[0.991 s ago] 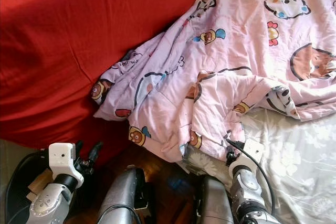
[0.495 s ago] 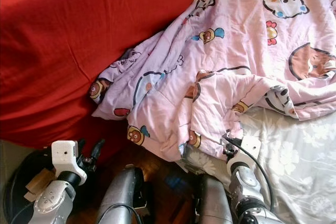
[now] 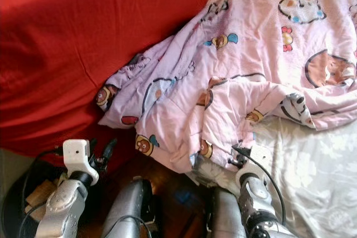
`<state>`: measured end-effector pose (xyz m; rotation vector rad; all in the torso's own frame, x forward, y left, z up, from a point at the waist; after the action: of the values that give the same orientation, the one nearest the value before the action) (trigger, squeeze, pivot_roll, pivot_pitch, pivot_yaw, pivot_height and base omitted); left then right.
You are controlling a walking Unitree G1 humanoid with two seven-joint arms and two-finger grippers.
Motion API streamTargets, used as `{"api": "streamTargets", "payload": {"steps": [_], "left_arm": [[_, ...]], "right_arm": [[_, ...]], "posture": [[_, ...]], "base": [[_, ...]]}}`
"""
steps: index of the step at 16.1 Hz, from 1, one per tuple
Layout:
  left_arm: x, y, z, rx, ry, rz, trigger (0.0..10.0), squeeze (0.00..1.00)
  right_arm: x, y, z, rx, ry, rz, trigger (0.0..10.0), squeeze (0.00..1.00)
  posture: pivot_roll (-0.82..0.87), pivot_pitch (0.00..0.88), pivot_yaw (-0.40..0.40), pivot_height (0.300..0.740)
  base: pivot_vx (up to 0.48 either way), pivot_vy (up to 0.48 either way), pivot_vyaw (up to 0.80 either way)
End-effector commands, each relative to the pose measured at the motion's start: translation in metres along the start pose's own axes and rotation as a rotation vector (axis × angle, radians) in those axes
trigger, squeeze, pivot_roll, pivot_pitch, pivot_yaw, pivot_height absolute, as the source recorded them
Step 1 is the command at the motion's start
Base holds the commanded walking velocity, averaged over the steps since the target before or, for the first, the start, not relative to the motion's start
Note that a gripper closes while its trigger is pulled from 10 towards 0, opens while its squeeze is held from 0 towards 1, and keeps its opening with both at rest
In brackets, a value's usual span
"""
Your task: Clean up the room
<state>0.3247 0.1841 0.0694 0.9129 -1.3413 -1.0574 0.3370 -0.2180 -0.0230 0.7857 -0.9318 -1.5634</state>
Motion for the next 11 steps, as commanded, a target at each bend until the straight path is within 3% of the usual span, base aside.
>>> {"api": "streamTargets", "payload": {"steps": [1, 6, 7, 8, 11], "left_arm": [[-0.009, -0.010, 0.004, -0.029, 0.031, 0.004, 10.0, 0.00], [-0.010, -0.018, -0.006, -0.032, 0.034, 0.019, 10.0, 0.00], [-0.010, -0.020, -0.007, -0.033, 0.035, 0.025, 10.0, 0.00], [-0.010, -0.022, -0.009, -0.033, 0.035, 0.027, 10.0, 0.00], [-0.014, -0.027, -0.010, -0.046, 0.039, 0.024, 10.0, 0.00]], "right_arm": [[0.001, -0.015, 0.004, -0.031, -0.014, -0.008, 0.0, 0.00], [0.005, -0.008, 0.008, 0.065, -0.020, -0.048, 0.0, 0.00], [0.008, -0.006, 0.010, 0.093, -0.030, -0.039, 2.6, 0.00], [0.011, -0.004, 0.012, 0.126, -0.026, -0.040, 10.0, 0.00], [-0.002, 0.008, 0.014, 0.202, 0.040, 0.017, 10.0, 0.00]], "posture": [[0.11, 0.204, 0.044, 0.638], [0.06, 0.100, 0.033, 0.638], [0.05, 0.087, 0.031, 0.638], [0.05, 0.080, 0.030, 0.638], [0.03, 0.071, 0.034, 0.638]], "base": [[0.000, 0.000, 0.00], [0.000, 0.000, 0.00], [0.000, 0.000, 0.00], [0.000, 0.000, 0.00], [0.000, 0.000, 0.00]]}}
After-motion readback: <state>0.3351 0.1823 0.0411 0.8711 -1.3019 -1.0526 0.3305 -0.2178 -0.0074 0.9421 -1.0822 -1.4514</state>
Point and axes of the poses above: a point about 5 cm out from each wrist's last joint towards the gripper, its own z axis pointing back from the gripper into the wrist, its own y axis along the axis of the wrist's last joint, x = y × z, the point moved 5 cm from there along -z, pointing out of the wrist towards the gripper, and after that the axes turned 13 degrees about z, right-handed, at the moved point
